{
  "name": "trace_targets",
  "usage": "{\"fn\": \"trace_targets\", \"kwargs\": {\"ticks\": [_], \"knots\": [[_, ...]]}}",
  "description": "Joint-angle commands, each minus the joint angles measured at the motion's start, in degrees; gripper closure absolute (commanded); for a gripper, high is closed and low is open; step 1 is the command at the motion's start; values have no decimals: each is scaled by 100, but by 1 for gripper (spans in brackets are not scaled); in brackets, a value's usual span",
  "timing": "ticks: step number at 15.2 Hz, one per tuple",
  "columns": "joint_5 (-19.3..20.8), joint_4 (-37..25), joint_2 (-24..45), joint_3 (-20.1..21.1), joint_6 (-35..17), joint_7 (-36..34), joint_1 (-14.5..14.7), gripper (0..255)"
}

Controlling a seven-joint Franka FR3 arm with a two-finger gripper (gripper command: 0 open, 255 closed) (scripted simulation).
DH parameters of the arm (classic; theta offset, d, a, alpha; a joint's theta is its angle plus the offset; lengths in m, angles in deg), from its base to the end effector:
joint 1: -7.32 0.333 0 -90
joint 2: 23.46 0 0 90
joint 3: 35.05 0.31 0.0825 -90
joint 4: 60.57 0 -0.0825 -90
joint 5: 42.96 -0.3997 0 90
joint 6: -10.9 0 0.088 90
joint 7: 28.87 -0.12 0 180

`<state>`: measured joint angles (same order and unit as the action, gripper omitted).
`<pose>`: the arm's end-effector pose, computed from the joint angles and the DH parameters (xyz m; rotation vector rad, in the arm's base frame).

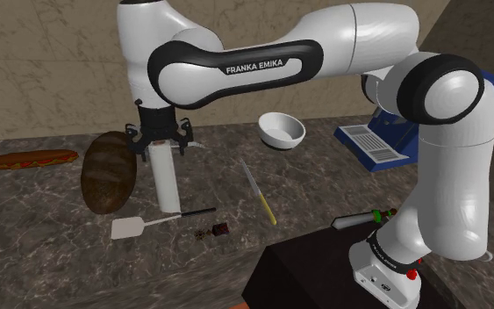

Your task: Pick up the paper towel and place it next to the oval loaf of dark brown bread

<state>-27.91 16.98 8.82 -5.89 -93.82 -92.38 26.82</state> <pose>0.5379 0.4716 0.4021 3.1059 -0.3961 -0.0313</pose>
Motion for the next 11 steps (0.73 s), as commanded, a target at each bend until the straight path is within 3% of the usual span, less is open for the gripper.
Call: {"fn": "trace_targets", "kwargs": {"ticks": [1,3,11], "knots": [[-25,-229,-39,17,261,19,29,0],[-39,-581,-40,27,604,48,82,0],[-39,-581,-40,27,604,48,82,0]]}}
